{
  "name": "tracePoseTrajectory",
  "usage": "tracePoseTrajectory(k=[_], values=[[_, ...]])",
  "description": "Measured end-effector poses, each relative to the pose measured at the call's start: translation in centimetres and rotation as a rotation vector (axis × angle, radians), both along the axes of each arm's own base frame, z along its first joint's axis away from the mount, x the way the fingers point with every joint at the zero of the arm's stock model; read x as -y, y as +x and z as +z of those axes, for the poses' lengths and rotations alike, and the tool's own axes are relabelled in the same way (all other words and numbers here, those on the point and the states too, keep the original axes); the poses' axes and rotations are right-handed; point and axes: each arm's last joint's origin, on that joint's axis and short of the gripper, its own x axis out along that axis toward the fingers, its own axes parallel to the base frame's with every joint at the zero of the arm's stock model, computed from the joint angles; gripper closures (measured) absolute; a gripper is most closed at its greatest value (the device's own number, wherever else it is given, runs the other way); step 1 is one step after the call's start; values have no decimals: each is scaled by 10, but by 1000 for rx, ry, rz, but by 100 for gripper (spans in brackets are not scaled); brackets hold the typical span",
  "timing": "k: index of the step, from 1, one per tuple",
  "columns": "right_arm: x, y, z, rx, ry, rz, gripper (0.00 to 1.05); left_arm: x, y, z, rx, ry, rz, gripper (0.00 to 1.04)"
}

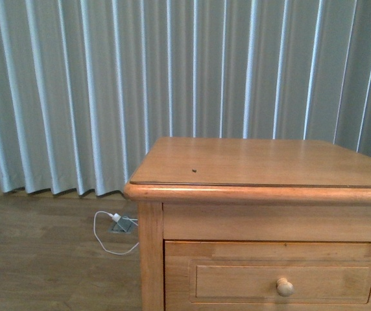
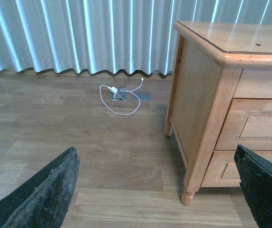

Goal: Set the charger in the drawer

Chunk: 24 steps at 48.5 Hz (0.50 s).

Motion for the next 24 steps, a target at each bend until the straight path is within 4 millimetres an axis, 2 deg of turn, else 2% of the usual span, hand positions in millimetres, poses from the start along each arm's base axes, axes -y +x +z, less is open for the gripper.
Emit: tracePoseTrajectory(k=[10, 24], values=[[0, -11, -2, -4, 0, 2, 103, 0, 0, 0, 0, 0, 0, 6], [0, -11, -3, -6, 0, 2, 103, 0, 0, 0, 0, 0, 0, 6]])
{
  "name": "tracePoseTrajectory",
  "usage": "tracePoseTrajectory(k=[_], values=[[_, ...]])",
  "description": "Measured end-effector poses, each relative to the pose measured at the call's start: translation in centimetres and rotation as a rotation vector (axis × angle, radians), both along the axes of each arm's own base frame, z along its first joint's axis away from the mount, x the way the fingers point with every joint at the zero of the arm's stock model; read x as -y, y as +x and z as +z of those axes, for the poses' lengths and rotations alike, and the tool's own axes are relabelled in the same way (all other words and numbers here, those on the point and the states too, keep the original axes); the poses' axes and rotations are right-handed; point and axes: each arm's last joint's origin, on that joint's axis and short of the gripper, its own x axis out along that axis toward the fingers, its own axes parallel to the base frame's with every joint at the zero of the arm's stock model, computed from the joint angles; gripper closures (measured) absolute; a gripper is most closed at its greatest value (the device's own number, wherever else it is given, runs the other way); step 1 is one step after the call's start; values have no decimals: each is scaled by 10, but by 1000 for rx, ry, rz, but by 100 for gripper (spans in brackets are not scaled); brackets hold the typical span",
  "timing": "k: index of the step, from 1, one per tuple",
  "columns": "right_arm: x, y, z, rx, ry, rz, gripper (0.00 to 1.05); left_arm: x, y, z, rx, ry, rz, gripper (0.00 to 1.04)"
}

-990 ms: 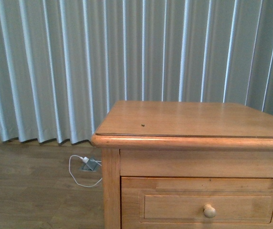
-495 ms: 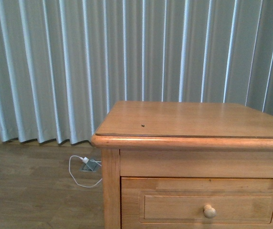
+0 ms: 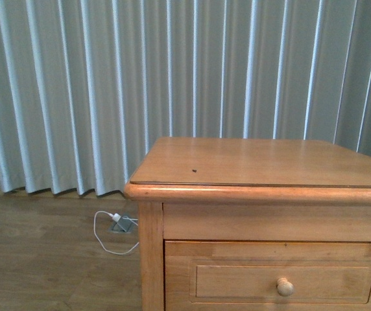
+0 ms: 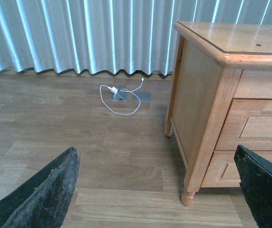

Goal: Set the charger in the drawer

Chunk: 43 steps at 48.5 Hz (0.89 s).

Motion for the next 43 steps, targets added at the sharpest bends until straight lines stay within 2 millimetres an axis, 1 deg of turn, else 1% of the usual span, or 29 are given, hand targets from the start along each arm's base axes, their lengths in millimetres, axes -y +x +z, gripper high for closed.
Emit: tracePoseTrajectory(k=[13, 14, 15, 18, 32, 36, 38, 39, 40, 43], values=[[0, 0, 0, 0, 0, 0, 103, 0, 0, 0, 0, 0, 0, 6], [0, 0, 0, 0, -2, 0, 101, 0, 0, 0, 0, 0, 0, 6], [0, 0, 0, 0, -2, 0, 98, 0, 0, 0, 0, 0, 0, 6], [0, 0, 0, 0, -2, 0, 83, 0, 0, 0, 0, 0, 0, 6], [0, 0, 0, 0, -2, 0, 34, 0, 0, 0, 0, 0, 0, 6], [0, 0, 0, 0, -2, 0, 17, 0, 0, 0, 0, 0, 0, 6], [0, 0, 0, 0, -2, 0, 10, 0, 0, 0, 0, 0, 0, 6], [0, 0, 0, 0, -1, 0, 7, 0, 0, 0, 0, 0, 0, 6], [0, 0, 0, 0, 0, 0, 7, 0, 0, 0, 0, 0, 0, 6], [0, 0, 0, 0, -1, 0, 9, 0, 0, 0, 0, 0, 0, 6]])
